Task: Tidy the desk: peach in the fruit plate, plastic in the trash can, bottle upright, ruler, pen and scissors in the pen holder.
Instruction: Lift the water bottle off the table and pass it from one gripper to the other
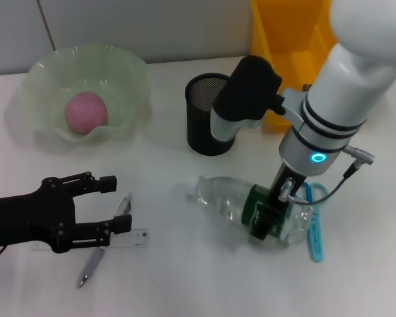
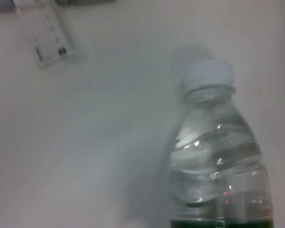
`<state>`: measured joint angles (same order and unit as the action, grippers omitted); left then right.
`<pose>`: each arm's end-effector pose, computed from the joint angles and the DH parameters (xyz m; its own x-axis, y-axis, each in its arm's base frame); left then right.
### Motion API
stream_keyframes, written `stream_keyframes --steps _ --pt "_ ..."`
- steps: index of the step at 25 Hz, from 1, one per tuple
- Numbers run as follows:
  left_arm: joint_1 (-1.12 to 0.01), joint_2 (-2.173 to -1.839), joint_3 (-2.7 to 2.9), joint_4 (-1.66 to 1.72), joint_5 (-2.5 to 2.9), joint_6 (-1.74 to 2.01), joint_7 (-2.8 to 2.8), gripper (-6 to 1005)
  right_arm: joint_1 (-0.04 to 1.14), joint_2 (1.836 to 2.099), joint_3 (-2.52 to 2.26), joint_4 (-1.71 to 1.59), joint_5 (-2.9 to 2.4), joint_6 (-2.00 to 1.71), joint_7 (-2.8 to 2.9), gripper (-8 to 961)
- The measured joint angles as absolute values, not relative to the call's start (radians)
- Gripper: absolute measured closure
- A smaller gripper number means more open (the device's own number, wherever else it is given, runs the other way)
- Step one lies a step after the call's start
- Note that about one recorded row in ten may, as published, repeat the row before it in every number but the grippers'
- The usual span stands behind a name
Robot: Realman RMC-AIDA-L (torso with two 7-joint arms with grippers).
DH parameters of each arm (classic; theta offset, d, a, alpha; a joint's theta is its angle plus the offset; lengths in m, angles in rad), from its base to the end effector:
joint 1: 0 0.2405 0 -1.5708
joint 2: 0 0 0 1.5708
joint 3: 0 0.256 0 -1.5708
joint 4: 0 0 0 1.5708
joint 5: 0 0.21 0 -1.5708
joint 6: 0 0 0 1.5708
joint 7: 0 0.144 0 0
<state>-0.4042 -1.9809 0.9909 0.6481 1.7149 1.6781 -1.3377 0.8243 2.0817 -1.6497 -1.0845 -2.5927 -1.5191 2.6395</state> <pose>-0.2702 0.2920 0.0137 0.7874 0.3067 0.5347 0.3737 -0.9274 -0.0184 0.1533 0.3551 -0.0619 0.7043 -0.5287 0.4738 -0.4017 -0.8471 -0.3480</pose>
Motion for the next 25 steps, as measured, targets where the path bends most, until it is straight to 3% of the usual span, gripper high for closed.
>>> stream_keyframes --steps 15,25 --pt "-0.404 -1.979 0.992 0.647 1.715 1.678 -1.337 169 0.716 2.083 -1.606 -1.234 -2.564 -1.515 2.579 184" --pt "-0.401 -1.982 0.967 0.644 1.715 1.666 -1.332 169 0.548 2.083 -1.606 -1.417 -2.483 -1.43 2.433 184"
